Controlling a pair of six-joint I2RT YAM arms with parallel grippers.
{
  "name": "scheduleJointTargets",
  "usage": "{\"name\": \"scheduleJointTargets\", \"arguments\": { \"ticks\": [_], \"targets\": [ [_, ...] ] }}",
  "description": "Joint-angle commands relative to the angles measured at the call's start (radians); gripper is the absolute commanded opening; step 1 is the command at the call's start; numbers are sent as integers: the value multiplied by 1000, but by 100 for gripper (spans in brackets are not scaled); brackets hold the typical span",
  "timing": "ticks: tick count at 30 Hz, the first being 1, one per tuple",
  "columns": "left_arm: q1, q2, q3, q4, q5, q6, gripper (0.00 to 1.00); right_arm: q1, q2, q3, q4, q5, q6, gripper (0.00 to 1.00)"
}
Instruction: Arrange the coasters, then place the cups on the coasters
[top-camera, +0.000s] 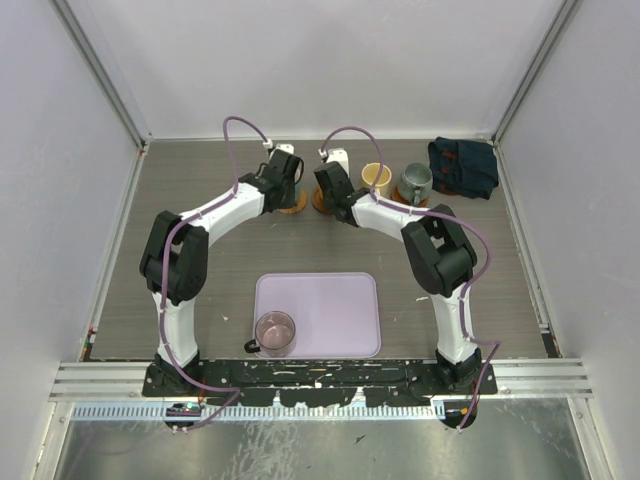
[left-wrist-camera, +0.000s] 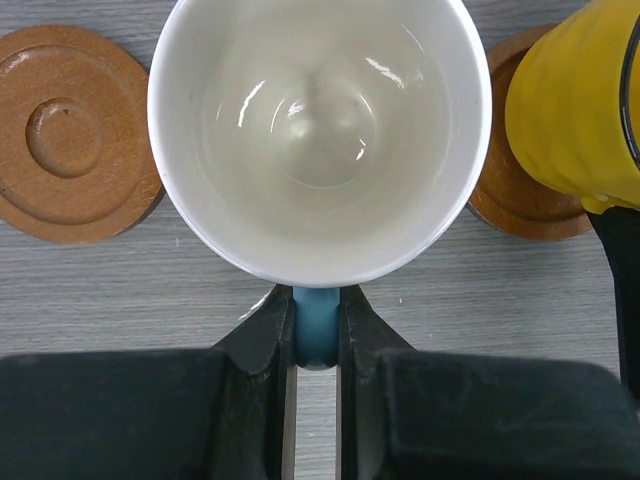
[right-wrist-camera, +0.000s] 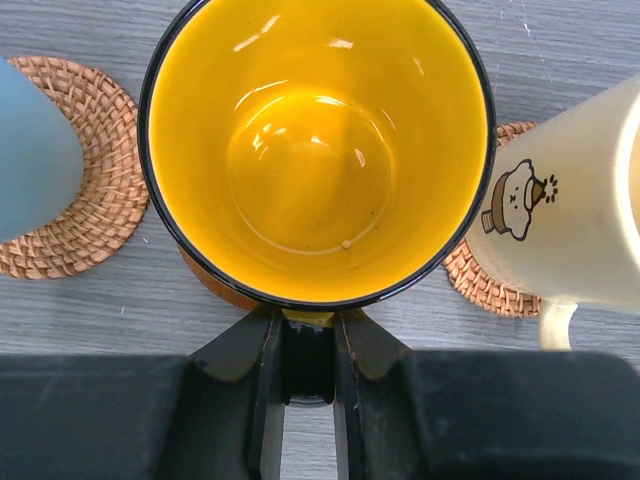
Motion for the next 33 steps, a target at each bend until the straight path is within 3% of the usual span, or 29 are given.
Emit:
{"name": "scheduleJointTargets", "arguments": {
  "ticks": [1, 33],
  "targets": [
    [0, -15, 14, 107, -36, -18, 0, 7, -26, 33, 116, 21, 15, 1],
    [0, 18, -11, 80, -61, -34, 0, 18, -5, 6, 121, -14, 48, 1]
  ]
}}
